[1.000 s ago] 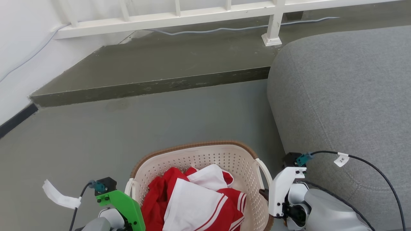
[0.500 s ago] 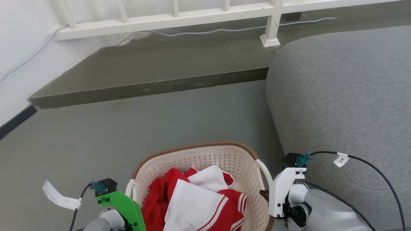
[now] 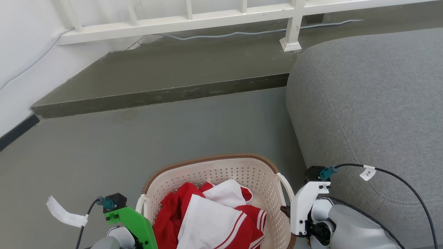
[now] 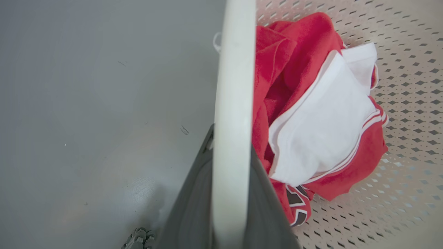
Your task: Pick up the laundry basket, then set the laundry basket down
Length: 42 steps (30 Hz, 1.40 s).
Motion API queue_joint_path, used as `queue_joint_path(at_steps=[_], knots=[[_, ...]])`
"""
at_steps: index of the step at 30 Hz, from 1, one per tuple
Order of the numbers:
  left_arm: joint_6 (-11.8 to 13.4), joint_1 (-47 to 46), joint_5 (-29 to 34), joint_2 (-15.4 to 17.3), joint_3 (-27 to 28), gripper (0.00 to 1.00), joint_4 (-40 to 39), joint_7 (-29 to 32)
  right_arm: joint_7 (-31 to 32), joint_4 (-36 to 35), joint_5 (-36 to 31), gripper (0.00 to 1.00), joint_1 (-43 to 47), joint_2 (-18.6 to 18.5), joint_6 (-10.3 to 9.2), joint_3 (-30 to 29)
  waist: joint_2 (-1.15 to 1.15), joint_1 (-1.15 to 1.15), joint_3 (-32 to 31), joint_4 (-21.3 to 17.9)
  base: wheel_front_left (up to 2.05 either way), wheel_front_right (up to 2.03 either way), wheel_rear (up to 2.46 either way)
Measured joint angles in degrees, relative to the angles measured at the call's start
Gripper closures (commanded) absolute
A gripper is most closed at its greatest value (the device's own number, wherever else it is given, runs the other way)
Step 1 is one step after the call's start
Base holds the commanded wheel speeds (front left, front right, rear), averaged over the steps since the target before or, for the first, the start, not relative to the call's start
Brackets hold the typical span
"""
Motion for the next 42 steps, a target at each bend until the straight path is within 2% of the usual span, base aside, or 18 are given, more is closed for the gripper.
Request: queue_joint_path(at_steps=[23,42], knots=[[0.2,0.2,-1.1,0.2,-0.9,1.0,-0.9,-0.1,-0.1,0.2,0.5,1.0,-0.3,-0.1,0.0,0.5,0.0,0.0,1.1,-0.5,0.0,0.0,0.0],[1.4,-6.2,-0.6,1.3,-1.3,1.0,-3.4,-2.9,-2.6,-0.9,0.4,1.0,-7.9,-0.5,-0.22,0.4,0.0,0.01,9.4,-1.1,0.0,0.0,0.0]])
